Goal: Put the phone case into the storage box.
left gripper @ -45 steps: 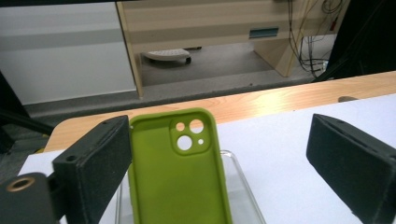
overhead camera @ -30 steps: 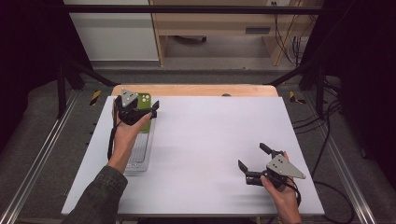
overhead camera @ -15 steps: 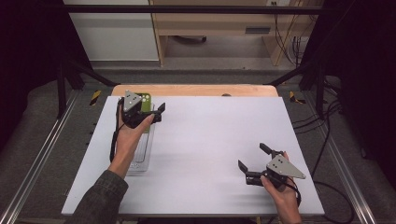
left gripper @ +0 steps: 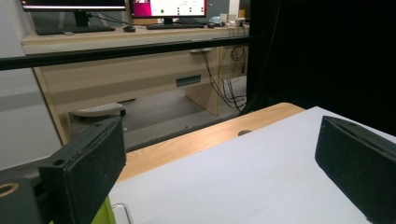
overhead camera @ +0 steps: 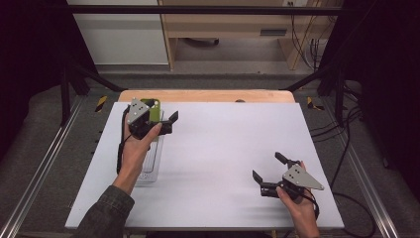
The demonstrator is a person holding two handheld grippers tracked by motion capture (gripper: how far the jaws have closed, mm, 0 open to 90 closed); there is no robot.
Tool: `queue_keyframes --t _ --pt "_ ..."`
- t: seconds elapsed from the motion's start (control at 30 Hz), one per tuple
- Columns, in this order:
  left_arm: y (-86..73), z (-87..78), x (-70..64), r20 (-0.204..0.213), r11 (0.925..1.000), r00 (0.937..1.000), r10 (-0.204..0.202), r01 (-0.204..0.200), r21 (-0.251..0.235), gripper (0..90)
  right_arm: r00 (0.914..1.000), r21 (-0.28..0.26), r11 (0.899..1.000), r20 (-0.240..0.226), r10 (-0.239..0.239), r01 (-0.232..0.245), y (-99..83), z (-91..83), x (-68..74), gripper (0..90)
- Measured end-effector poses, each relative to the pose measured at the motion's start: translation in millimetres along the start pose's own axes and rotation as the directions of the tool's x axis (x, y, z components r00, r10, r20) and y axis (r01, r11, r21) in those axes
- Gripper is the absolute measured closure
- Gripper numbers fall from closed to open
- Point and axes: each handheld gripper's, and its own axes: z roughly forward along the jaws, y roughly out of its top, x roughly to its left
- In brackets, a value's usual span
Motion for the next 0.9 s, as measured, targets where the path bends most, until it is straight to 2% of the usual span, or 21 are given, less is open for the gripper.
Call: queue_keyframes --t 0.1,0.3,0.67,0.9 --pt "1.1 -1.6 -1.5 0.014 1.0000 0.9999 0.003 -0.003 -0.006 1.6 1.0000 0.000 1.000 0.001 0.000 0.000 0.1 -0.2 -0.2 2.6" --pt "3.5 -5.4 -5.6 0.075 0.9997 0.9971 0.013 -0.012 -0.022 1.6 1.0000 0.002 1.000 -0.001 0.000 0.000 -0.2 0.1 0.1 2.5" --pt "6.8 -14.2 -14.0 0.118 0.9994 0.9930 0.013 -0.009 -0.035 1.3 1.0000 0.004 1.000 -0.003 0.002 -0.002 -0.5 0.7 0.2 2.6" --pt "8.8 -21.3 -13.1 0.128 0.9993 0.9916 0.016 -0.011 -0.037 1.2 1.0000 0.004 1.000 -0.004 0.004 -0.004 -0.6 0.7 0.2 2.5"
